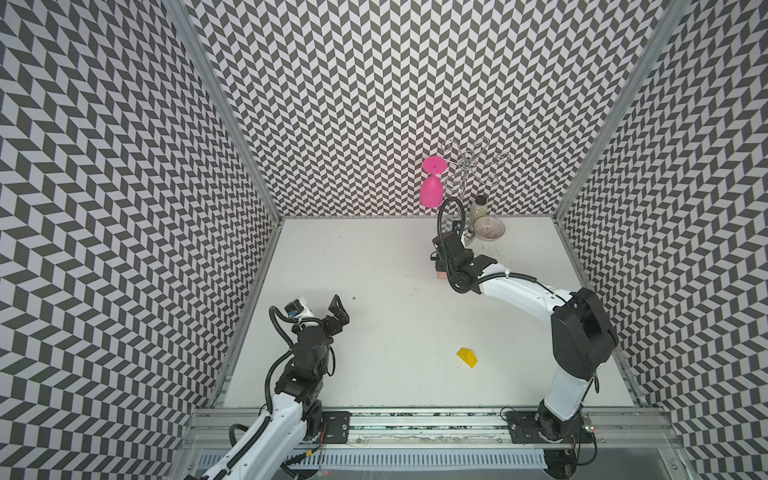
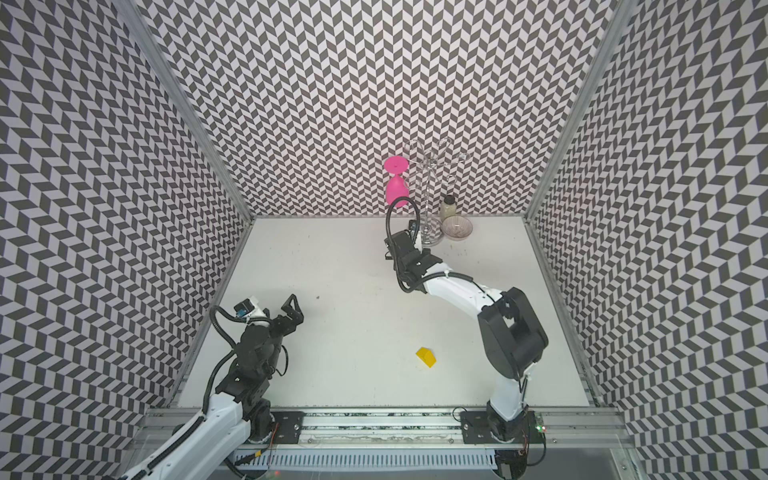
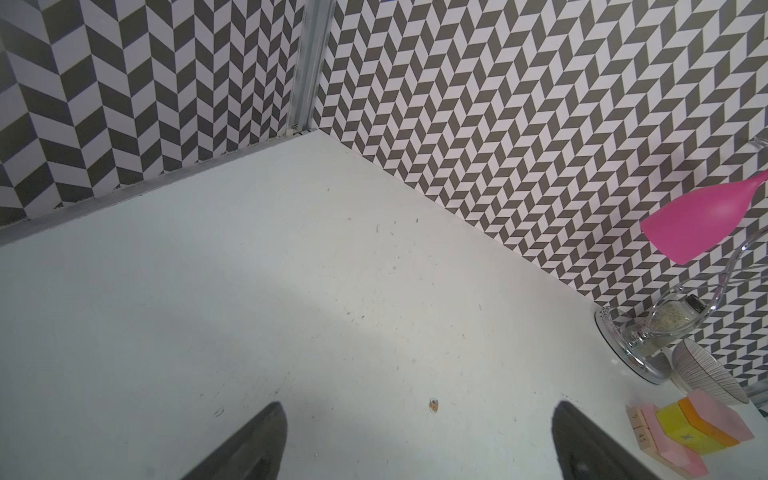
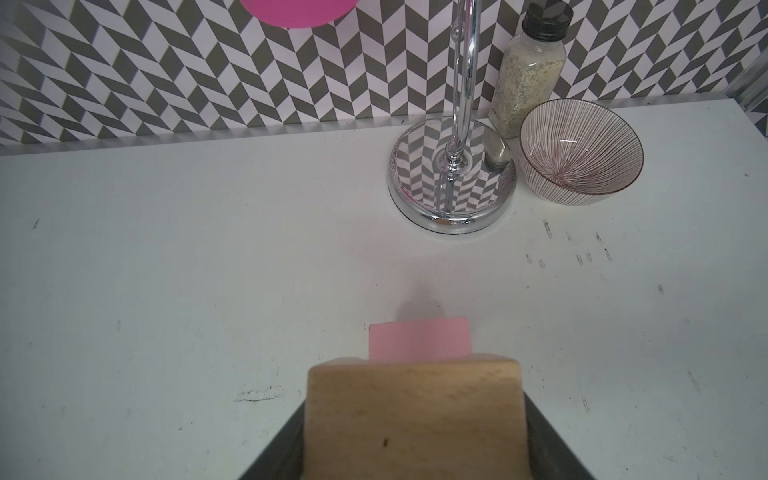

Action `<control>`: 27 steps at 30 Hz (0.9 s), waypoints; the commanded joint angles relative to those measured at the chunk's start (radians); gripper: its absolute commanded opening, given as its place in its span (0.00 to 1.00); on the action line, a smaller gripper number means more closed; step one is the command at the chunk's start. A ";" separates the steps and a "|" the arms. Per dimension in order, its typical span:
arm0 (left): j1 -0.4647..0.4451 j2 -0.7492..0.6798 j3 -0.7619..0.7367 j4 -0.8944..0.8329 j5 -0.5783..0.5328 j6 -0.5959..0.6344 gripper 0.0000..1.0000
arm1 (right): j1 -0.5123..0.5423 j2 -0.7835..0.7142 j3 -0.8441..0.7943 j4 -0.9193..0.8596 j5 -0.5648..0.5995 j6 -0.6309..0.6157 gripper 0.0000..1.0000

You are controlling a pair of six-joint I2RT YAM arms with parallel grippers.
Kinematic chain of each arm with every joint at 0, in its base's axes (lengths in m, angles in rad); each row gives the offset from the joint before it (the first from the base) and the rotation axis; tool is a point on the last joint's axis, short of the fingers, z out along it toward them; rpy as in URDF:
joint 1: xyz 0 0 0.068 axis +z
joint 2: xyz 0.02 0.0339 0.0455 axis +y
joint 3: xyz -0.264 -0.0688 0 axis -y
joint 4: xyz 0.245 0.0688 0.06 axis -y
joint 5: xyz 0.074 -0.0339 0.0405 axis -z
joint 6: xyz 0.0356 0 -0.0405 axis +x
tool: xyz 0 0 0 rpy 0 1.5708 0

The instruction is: Build the wood block tower

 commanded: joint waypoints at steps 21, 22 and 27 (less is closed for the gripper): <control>0.006 -0.002 -0.009 0.034 0.004 0.007 1.00 | -0.053 0.095 0.067 0.070 -0.067 -0.032 0.28; 0.006 -0.002 -0.009 0.034 0.004 0.008 1.00 | -0.054 0.098 0.068 0.070 -0.067 -0.032 0.28; 0.006 -0.002 -0.009 0.034 0.005 0.007 1.00 | -0.058 0.106 0.068 0.074 -0.074 -0.030 0.28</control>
